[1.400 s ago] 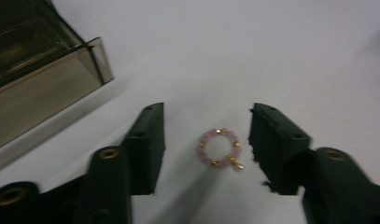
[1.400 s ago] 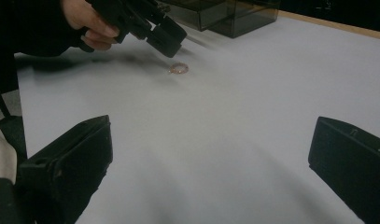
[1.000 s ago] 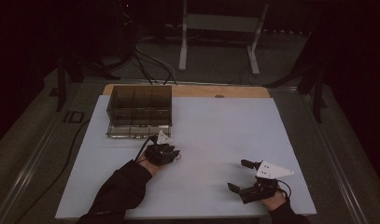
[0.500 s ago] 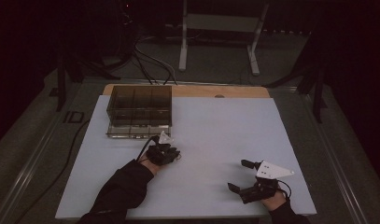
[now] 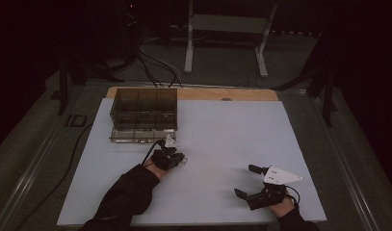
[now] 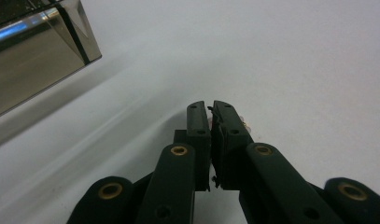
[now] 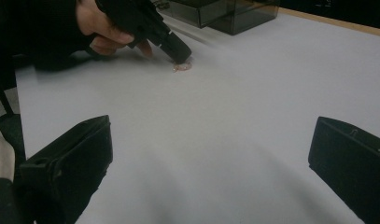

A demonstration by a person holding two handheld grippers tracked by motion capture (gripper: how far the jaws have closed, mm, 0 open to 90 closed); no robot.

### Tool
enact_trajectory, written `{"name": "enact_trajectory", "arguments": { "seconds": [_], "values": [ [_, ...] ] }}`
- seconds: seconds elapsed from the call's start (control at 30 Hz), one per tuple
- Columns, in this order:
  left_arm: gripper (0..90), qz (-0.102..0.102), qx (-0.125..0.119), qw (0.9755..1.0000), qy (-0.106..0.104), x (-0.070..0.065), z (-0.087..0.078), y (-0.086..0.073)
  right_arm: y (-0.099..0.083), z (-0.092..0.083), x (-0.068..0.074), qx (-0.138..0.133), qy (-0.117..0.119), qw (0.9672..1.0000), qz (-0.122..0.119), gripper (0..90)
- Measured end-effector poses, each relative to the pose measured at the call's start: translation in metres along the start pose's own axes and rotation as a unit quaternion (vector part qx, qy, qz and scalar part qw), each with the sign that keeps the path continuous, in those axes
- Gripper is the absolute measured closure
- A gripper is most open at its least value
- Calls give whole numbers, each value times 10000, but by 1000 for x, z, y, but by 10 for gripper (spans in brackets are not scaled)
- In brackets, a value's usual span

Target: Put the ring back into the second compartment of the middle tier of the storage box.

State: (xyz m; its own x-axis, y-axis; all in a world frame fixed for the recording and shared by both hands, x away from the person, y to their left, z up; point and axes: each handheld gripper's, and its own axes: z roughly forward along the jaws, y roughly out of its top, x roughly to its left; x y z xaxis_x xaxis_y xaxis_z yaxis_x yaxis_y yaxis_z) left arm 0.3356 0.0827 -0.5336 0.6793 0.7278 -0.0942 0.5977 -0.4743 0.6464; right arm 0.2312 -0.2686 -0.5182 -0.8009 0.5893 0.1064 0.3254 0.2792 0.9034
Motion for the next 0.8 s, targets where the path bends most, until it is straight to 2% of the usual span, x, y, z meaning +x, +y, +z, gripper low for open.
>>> {"name": "enact_trajectory", "arguments": {
  "seconds": [0.23,0.3,0.43,0.8],
  "values": [
    [888,139,-18,9999,61,-2,0,0,0,0,0,-5,3,10000,2,0],
    [900,133,-26,9999,-12,-2,-1,0,0,0,0,-5,5,10000,0,0],
    [900,232,-27,9997,-19,-5,-1,0,0,0,0,-18,-1,10000,-4,0],
    [900,254,-169,9995,-63,-5,-9,3,0,-1,-1,-38,-7,10000,16,0]
  ]
}}
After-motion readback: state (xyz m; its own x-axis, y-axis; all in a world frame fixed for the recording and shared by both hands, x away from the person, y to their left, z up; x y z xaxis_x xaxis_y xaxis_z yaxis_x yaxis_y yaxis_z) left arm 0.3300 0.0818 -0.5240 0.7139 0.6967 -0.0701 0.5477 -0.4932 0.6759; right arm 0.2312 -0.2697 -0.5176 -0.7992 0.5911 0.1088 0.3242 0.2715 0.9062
